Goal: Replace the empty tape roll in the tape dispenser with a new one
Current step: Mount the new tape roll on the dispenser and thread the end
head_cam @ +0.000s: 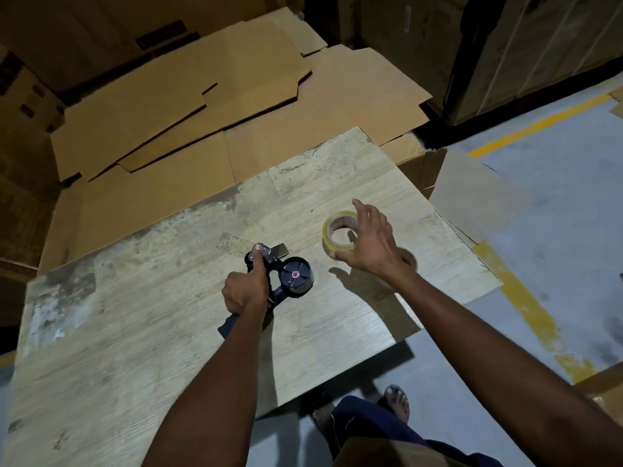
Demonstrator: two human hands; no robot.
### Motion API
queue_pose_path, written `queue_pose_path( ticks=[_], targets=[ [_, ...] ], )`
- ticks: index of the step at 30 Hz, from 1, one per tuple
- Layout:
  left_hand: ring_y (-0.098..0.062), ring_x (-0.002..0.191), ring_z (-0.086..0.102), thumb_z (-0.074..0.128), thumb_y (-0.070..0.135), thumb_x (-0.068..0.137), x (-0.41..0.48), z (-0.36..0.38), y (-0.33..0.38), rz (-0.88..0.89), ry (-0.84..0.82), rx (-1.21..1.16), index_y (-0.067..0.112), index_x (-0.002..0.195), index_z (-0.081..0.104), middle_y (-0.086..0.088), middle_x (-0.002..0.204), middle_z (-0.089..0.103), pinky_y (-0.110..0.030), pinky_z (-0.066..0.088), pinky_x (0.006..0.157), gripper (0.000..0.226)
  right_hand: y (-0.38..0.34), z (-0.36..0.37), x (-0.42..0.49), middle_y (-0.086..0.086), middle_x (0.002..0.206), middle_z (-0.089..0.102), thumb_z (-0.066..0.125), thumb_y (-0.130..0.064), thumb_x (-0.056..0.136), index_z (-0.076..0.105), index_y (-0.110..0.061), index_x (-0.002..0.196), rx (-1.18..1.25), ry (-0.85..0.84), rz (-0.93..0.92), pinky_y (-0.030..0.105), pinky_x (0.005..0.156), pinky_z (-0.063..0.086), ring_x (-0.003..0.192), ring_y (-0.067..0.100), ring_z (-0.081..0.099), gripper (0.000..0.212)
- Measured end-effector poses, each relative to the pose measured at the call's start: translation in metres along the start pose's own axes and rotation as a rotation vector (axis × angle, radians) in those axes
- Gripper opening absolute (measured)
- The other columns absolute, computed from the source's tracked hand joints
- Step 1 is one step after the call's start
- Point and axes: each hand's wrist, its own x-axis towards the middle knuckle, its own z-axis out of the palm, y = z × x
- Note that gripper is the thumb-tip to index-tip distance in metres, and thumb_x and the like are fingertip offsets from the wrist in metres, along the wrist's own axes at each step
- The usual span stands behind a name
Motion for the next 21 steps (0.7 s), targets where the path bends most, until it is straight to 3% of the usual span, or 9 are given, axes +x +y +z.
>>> queue_pose_path(
  ticks=[3, 6, 9, 12, 15, 18, 21],
  targets=[
    [-0.040, 0.098, 0.067, 0.044, 0.098, 0.073, 0.000, 0.000, 0.000, -0.019, 0.005, -0.039, 0.001, 0.100, 0.067, -0.019, 0.106, 0.071, -0.041, 0.054, 0.074, 0.104, -0.008, 0.011, 0.016, 0.019, 0.155, 0.031, 0.091, -0.053, 0.065, 0.008, -0.016, 0.163, -0.090, -0.135, 0.023, 0.054, 0.112, 0.036, 0.142, 0.040, 0.033, 0.133],
    [-0.038, 0.097, 0.067, 0.045, 0.096, 0.074, -0.001, -0.001, -0.002, -0.049, -0.006, -0.079, 0.002, 0.101, 0.066, -0.018, 0.106, 0.070, -0.038, 0.050, 0.072, 0.101, -0.014, 0.017, 0.023, 0.019, 0.150, 0.035, 0.088, -0.056, 0.066, 0.011, -0.011, 0.161, -0.098, -0.107, 0.095, 0.053, 0.109, 0.041, 0.139, 0.040, 0.036, 0.130],
    [-0.035, 0.088, 0.064, 0.044, 0.096, 0.075, -0.002, -0.006, -0.007, -0.082, -0.021, -0.118, 0.003, 0.104, 0.066, -0.017, 0.103, 0.069, -0.038, 0.048, 0.068, 0.100, -0.018, 0.014, 0.028, 0.019, 0.148, 0.040, 0.089, -0.059, 0.064, 0.026, -0.008, 0.156, -0.080, -0.108, 0.172, 0.050, 0.107, 0.045, 0.138, 0.037, 0.039, 0.122],
    [-0.037, 0.096, 0.067, 0.048, 0.095, 0.074, -0.003, -0.016, -0.013, -0.090, -0.054, -0.127, 0.002, 0.110, 0.064, -0.019, 0.108, 0.068, -0.039, 0.048, 0.069, 0.101, -0.027, 0.008, 0.021, 0.016, 0.146, 0.046, 0.093, -0.057, 0.058, 0.036, -0.008, 0.152, -0.024, -0.117, 0.200, 0.044, 0.107, 0.046, 0.136, 0.033, 0.043, 0.120],
    [-0.040, 0.099, 0.068, 0.049, 0.097, 0.071, 0.001, -0.027, -0.019, -0.087, -0.082, -0.123, 0.001, 0.113, 0.064, -0.020, 0.111, 0.069, -0.040, 0.052, 0.073, 0.105, -0.044, 0.001, 0.002, 0.016, 0.147, 0.046, 0.096, -0.044, 0.062, 0.035, -0.008, 0.153, 0.091, -0.094, 0.162, 0.037, 0.107, 0.041, 0.136, 0.032, 0.044, 0.116],
    [-0.038, 0.093, 0.068, 0.046, 0.098, 0.070, 0.012, -0.040, -0.025, -0.081, -0.080, -0.108, 0.002, 0.107, 0.064, -0.019, 0.106, 0.070, -0.044, 0.059, 0.076, 0.104, -0.062, -0.004, -0.020, 0.013, 0.147, 0.040, 0.097, -0.037, 0.062, 0.033, -0.017, 0.153, 0.175, -0.090, 0.094, 0.031, 0.099, 0.039, 0.132, 0.028, 0.045, 0.113],
    [-0.040, 0.102, 0.067, 0.047, 0.095, 0.074, 0.027, -0.052, -0.031, -0.089, -0.119, -0.131, 0.001, 0.118, 0.061, -0.021, 0.115, 0.068, -0.040, 0.051, 0.072, 0.105, -0.079, -0.003, -0.034, 0.011, 0.145, 0.036, 0.097, -0.037, 0.060, 0.032, -0.024, 0.149, 0.209, -0.090, 0.049, 0.030, 0.095, 0.041, 0.124, 0.024, 0.047, 0.111]
  ],
)
